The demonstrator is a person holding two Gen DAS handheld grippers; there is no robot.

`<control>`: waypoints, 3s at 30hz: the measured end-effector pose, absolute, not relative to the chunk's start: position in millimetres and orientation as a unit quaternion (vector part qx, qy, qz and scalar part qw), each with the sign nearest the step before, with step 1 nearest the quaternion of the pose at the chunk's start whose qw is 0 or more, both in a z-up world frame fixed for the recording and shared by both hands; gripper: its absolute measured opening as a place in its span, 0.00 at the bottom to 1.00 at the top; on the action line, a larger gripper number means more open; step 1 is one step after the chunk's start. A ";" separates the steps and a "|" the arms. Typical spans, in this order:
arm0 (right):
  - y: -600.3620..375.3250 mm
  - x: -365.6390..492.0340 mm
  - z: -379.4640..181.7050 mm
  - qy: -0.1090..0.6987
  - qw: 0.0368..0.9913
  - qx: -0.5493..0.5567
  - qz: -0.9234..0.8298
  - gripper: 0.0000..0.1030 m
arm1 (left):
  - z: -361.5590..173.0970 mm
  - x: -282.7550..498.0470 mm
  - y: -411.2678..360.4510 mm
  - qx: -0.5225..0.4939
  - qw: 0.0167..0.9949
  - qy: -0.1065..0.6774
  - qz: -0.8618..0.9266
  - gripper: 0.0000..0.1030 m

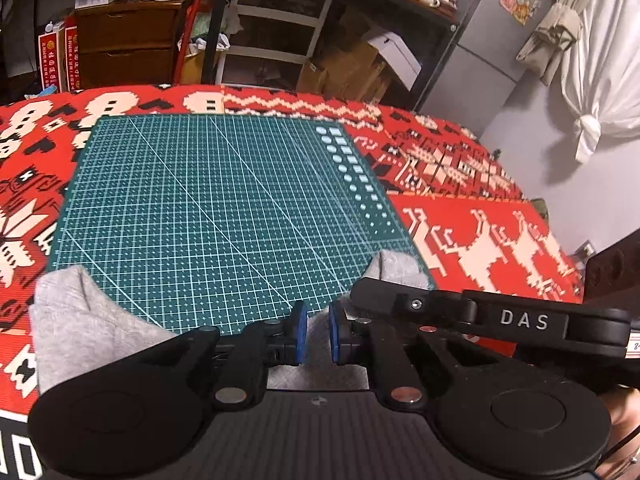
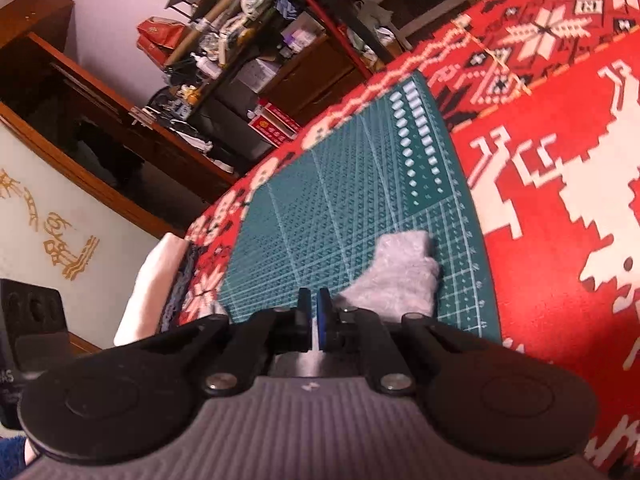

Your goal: Fold clothes

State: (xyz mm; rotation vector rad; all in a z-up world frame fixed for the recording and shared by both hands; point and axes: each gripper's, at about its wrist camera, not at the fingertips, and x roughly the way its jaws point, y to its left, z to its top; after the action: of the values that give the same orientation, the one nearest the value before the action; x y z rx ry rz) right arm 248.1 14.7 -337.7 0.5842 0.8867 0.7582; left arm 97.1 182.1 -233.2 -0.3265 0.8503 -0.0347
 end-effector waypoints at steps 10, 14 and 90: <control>31.7 233.4 -339.9 0.441 0.771 0.232 0.397 0.05 | -225.8 58.8 201.6 -0.165 0.892 0.419 -0.020 0.11; 39.6 230.6 -344.7 0.446 0.774 0.221 0.392 0.05 | -229.7 57.2 205.8 -0.168 0.892 0.418 -0.012 0.11; 64.2 107.5 -202.4 0.372 0.914 -0.126 0.103 1.00 | -168.9 10.5 266.0 -0.018 0.942 0.333 0.025 0.95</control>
State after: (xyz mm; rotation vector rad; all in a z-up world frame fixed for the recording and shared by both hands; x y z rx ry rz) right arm 107.5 64.2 -202.4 -0.2594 0.7669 0.2118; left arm 10.5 266.0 -168.9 -0.0357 0.6794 0.0506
